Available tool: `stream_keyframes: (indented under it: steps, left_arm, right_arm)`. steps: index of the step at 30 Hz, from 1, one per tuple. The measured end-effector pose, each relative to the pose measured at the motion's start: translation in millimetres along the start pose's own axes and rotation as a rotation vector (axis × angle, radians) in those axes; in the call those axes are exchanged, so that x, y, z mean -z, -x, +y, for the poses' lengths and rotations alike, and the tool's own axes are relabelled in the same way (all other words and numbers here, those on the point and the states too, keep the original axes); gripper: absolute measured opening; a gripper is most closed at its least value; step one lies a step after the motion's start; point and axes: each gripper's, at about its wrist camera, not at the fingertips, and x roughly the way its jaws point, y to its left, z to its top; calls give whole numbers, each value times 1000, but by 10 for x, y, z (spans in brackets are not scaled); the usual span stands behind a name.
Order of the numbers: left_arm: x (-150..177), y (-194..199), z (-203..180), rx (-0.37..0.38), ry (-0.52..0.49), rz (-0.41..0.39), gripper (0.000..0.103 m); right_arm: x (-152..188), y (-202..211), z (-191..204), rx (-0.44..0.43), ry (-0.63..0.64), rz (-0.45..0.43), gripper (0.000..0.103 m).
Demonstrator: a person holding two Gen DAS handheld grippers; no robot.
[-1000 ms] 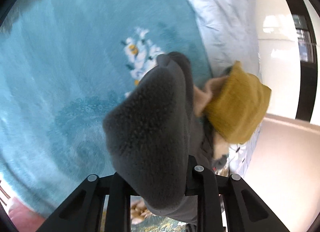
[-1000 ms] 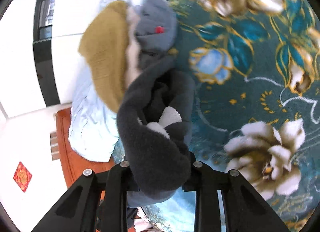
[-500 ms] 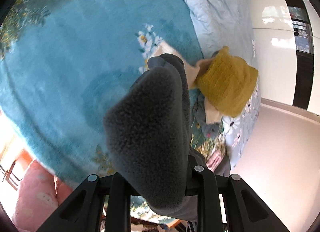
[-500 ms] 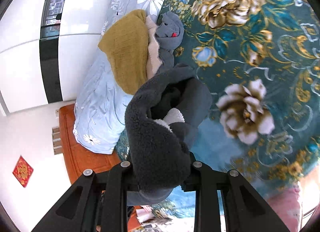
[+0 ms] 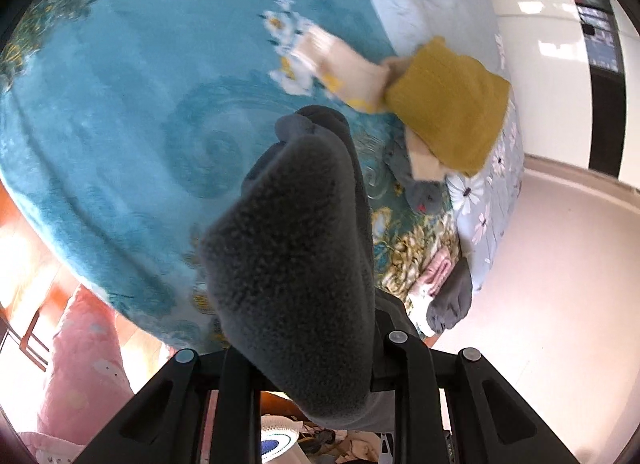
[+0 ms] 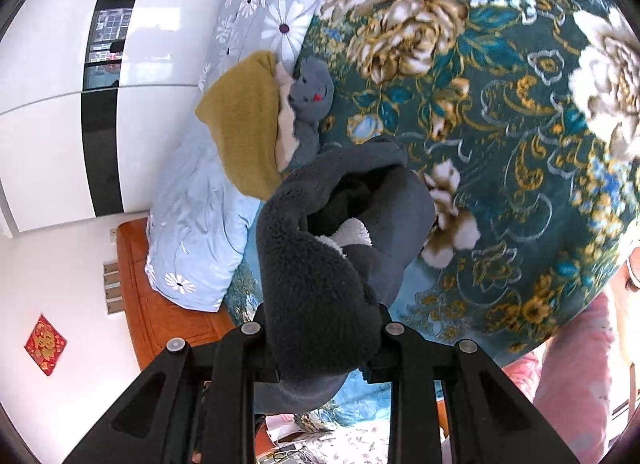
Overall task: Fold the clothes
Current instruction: 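Lift the folded jacket off the blanket with both grippers, then carry the folded jacket over the pink clothes stack with both grippers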
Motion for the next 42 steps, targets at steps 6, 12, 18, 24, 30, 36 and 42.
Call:
stream_keyframes:
  steps: [6,12,18,24,30,36,42]
  left_arm:
    - [404,-371,-909,32,-82,-38,25]
    - [982,-853,-2027,57,-106,-73,25]
    - [1474,-1312,-3144,74,-162,-86,25]
    - [1681,-1860,-4188,81,-240,-80,25]
    - [1760,-2690,-5004,72,-329,-44,25]
    - [1784,-3553,-4781,54,-357,-7,25]
    - [1812,-4394,-4252,9,-344,41,25]
  right_arm:
    - [-728,365,-60,-61,33,-21,26]
    - [-1973,820,15,-116,107,-12,26]
    - [-3191,1366,348,-155,226,-23,26]
    - [-4241,1730,588,-184,301,-62,26]
    - [-5180,1800,488,-132,297,-111,26]
    - [-5811,1804,-34,-142,277,-163,26]
    - [-5962,1382,-1018,-39,203,-107,26]
